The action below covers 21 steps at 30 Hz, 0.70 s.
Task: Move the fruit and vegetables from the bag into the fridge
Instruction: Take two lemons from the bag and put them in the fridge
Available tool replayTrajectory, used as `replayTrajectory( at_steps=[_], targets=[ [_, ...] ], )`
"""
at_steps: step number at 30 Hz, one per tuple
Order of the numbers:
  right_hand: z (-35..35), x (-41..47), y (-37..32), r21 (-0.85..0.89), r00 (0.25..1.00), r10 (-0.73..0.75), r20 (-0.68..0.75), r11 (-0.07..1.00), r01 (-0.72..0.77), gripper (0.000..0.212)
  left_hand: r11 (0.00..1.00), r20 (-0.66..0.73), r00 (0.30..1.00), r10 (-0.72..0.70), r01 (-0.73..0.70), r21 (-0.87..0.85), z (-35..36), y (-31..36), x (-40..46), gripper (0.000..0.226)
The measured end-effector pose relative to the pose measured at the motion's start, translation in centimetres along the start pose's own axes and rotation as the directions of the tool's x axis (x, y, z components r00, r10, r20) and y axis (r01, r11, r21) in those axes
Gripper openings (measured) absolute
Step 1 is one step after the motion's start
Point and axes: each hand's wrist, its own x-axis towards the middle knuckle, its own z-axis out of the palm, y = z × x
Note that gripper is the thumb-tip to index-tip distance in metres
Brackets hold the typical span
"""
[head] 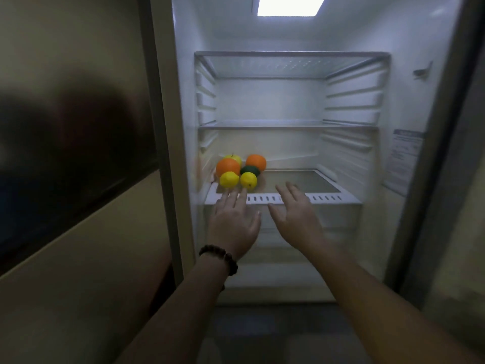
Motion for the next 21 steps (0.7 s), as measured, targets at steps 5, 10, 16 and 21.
replayTrajectory(
  at_steps=[5, 10, 16, 21],
  targets=[
    [-2.6, -8.3, 0.6, -0.088, 0.995, 0.101, 0.015, 0.991, -0.099, 0.054, 0.999, 0.11, 0.993, 0.045, -0.041, -0.034, 0.2, 2.9, -6.1, 0.067],
    [-4.9, -16.4, 2.2, -0.166, 0.983, 0.185, 0.008, 0.969, -0.181, 0.053, 0.994, 0.225, 0.972, 0.073, -0.052, -0.096, 1.1, 6.5, -11.4, 0.066],
    [-8.2, -26.6, 3.4, -0.203, 0.947, 0.319, -0.022, 0.926, -0.317, 0.069, 0.983, 0.337, 0.928, 0.16, -0.118, -0.141, 2.1, 11.1, -17.3, 0.082],
    [-11.0, -36.7, 3.7, -0.193, 0.904, 0.427, -0.034, 0.884, -0.425, 0.066, 0.966, 0.428, 0.871, 0.243, -0.179, -0.185, 2.7, 15.6, -23.7, 0.084]
  ],
)
